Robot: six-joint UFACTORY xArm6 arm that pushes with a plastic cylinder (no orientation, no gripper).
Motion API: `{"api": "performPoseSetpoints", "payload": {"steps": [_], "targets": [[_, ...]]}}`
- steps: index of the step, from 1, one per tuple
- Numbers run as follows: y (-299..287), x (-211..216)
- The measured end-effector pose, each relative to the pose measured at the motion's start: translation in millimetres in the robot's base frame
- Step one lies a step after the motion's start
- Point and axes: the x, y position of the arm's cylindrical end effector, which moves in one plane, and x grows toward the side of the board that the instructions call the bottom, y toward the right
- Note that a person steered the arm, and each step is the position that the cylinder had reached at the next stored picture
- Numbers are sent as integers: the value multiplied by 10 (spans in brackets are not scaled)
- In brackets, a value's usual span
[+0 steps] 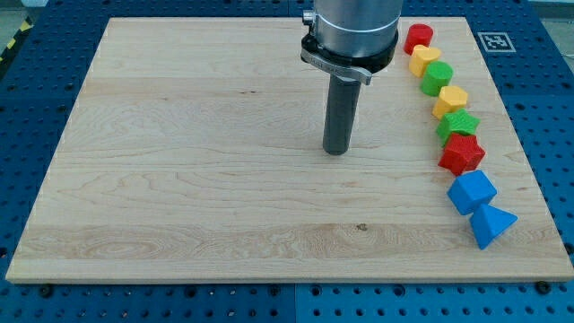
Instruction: Move your arm closer to blue cube
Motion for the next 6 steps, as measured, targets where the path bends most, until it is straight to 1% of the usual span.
{"api": "performPoseSetpoints", "payload": {"steps": [4, 5, 6], "targets": [[-51, -9], [72, -9], [594, 12]]}}
